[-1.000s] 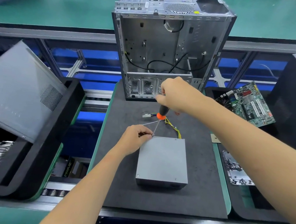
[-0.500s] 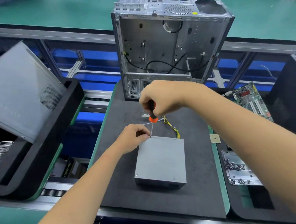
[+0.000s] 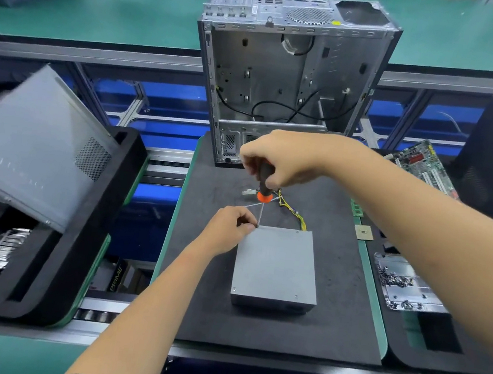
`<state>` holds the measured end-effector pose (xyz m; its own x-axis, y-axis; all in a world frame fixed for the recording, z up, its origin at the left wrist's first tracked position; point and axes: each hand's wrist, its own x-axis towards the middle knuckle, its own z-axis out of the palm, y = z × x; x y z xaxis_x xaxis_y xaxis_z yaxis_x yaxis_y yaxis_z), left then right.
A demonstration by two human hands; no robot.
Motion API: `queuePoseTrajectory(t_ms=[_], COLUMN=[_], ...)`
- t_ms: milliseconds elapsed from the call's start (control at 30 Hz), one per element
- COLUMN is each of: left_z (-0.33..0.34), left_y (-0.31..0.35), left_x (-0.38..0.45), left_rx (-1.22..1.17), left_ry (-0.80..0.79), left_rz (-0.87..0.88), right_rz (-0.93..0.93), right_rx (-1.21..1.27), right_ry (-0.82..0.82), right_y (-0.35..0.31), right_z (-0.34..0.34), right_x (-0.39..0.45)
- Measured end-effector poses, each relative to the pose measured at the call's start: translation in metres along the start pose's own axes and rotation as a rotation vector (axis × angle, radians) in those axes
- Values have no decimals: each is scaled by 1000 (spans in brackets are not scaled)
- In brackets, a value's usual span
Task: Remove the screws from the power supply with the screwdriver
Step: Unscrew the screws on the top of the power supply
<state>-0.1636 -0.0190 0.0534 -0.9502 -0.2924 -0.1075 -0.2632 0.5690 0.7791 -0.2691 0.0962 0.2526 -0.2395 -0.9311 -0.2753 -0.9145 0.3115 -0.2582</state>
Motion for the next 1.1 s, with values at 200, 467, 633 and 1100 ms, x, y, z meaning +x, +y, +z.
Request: queuePoseTrajectory(t_ms=[200, 467, 633, 1100], left_z=[-2, -3, -3, -9], left_y=[5, 8, 10, 11], left_x=[2, 4, 3, 5], left_rx=[30, 112, 162, 198], left_ry=[-27, -89, -88, -142], left_rz=[-7, 36, 66, 119], right_rz=[66, 28, 17, 117], right_rx=[-24, -91, -30, -47], right_ry=[59, 83, 22, 118], right_y=[6, -4, -4, -4], right_z=[10, 13, 6, 15], right_x=[-8, -9, -16, -19])
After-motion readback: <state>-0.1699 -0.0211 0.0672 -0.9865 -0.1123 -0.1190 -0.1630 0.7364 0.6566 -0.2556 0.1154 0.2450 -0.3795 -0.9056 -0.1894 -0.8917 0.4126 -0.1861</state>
